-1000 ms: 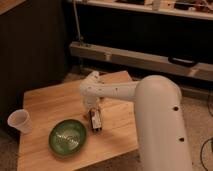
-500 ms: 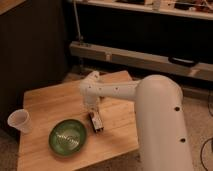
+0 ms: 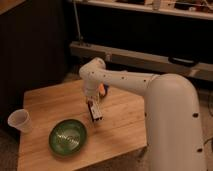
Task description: Place the eraser in the ceramic cup
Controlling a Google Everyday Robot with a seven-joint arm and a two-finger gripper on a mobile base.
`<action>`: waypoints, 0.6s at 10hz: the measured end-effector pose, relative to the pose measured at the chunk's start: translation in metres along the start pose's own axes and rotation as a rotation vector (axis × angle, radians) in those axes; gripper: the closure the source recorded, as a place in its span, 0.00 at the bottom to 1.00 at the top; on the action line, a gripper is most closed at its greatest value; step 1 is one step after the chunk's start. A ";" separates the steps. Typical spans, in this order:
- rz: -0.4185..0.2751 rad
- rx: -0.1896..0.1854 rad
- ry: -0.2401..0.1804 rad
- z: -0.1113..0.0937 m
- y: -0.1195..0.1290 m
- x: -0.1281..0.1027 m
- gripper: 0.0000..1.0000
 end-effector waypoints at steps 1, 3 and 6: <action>-0.021 0.050 0.038 -0.019 -0.008 0.008 1.00; -0.097 0.169 0.147 -0.054 -0.033 0.017 1.00; -0.254 0.322 0.336 -0.091 -0.089 0.010 1.00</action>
